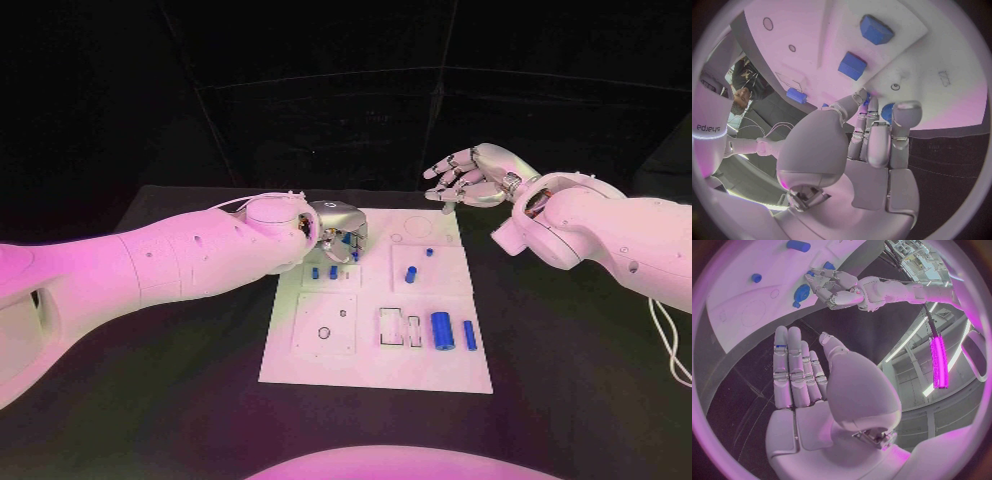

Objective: Assemble the parts on the task board

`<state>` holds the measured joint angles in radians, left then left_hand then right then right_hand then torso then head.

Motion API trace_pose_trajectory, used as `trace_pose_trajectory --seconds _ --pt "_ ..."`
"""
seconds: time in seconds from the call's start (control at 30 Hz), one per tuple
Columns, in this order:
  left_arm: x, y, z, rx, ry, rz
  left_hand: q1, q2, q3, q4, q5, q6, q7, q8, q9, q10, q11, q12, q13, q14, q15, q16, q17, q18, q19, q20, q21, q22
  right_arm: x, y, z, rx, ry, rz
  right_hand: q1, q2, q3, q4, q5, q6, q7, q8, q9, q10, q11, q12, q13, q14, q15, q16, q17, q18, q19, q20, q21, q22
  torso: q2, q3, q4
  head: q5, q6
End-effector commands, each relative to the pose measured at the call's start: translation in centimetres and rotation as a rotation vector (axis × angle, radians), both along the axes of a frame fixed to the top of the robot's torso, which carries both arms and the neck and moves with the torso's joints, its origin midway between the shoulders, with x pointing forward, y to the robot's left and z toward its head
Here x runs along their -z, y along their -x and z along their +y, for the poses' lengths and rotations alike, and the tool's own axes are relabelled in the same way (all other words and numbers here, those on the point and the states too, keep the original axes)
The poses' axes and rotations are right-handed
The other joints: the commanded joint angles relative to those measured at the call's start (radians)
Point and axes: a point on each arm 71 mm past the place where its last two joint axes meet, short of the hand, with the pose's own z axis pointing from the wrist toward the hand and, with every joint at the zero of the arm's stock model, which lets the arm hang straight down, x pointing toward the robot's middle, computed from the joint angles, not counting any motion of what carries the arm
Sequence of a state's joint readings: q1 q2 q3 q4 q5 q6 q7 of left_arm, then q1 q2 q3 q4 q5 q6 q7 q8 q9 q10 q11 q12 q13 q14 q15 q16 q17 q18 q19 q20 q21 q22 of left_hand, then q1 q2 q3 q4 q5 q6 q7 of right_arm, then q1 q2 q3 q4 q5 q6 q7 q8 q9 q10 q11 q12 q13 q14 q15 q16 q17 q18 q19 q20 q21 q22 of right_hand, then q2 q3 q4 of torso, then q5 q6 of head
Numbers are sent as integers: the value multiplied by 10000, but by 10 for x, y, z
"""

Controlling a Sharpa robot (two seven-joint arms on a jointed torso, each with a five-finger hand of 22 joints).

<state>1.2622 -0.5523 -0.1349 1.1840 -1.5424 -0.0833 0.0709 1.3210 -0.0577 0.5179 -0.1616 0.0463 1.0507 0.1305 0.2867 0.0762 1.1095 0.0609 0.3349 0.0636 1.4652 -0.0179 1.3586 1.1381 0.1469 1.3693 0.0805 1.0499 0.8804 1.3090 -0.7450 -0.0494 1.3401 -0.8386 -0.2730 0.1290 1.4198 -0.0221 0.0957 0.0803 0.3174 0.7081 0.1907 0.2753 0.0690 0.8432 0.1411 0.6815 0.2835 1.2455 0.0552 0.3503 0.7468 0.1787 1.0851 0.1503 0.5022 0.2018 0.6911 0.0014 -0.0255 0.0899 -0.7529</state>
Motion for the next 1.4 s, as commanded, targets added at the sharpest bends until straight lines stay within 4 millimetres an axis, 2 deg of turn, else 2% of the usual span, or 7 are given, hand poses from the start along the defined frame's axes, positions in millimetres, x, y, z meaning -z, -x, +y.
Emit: trace_pose_trajectory --seconds 0.03,0.4,0.57,0.67,0.83,1.1,1.4 --pt "-8 3 -1 179 473 -275 -33 -47 53 -16 21 25 69 -53 -9 46 59 -72 10 293 -13 44 -21 -133 76 -2 40 17 -2 -1 0 -21 -28 -104 -14 11 8 30 87 -42 333 55 -1 -50 -2 64 -21 25 35 -48 -20 22 1 74 -62 -9 0 6 5 27 11" --pt "-19 5 25 -197 1073 -513 -38 -95 57 -52 21 34 73 -79 -11 67 60 -106 13 295 -9 54 -17 -138 87 0 69 54 -2 -1 -3 -41 -7 -78 -14 11 8 30 87 -42 333 55 -1 -50 -2 64 -21 25 35 -48 -20 22 1 74 -62 -9 4 -9 14 15 122" --pt "-20 6 36 -419 1088 -437 -38 -119 59 -72 21 44 74 -90 -11 81 61 -120 15 294 -8 56 -21 -138 89 1 74 60 -2 -1 -3 -45 0 -69 -14 11 8 30 87 -42 333 55 -1 -50 -2 64 -21 25 35 -48 -20 22 1 74 -62 -9 -2 0 17 29 121" --pt "-19 6 47 -648 1066 -349 -48 -134 55 -78 21 55 75 -95 -10 95 62 -129 17 294 -7 56 -28 -140 92 3 84 73 -2 -1 -4 -29 4 -67 -14 11 8 30 87 -42 333 55 -1 -50 -2 64 -21 25 35 -48 -20 22 1 74 -62 -9 0 6 -7 60 118" --pt "-19 6 57 -868 1009 -270 -57 -142 52 -80 21 66 75 -98 -9 107 61 -134 18 292 -7 53 -38 -139 91 4 81 71 -1 -1 -4 -19 9 -65 -14 11 8 30 87 -42 333 55 -1 -50 -2 64 -21 25 35 -48 -20 22 1 74 -62 -9 9 -10 -21 52 129" --pt "-17 6 64 -1054 788 -26 -82 -203 31 -109 20 97 66 -117 -7 151 56 -162 22 286 -8 48 -64 -136 85 6 75 65 -1 -1 -4 -22 10 -62 -14 11 8 30 87 -42 333 55 -1 -50 -2 64 -21 25 35 -48 -20 22 1 74 -62 -9 12 6 -25 77 89" --pt "-13 2 65 -1177 519 256 -116 -228 13 -108 20 109 65 -133 -7 168 57 -184 21 280 -7 38 -95 -132 77 8 62 50 -1 -2 -4 -21 15 -51 -17 8 9 33 102 -45 333 65 0 -58 -1 75 -29 29 35 -53 -27 22 3 75 -64 -10 13 3 -27 92 57"
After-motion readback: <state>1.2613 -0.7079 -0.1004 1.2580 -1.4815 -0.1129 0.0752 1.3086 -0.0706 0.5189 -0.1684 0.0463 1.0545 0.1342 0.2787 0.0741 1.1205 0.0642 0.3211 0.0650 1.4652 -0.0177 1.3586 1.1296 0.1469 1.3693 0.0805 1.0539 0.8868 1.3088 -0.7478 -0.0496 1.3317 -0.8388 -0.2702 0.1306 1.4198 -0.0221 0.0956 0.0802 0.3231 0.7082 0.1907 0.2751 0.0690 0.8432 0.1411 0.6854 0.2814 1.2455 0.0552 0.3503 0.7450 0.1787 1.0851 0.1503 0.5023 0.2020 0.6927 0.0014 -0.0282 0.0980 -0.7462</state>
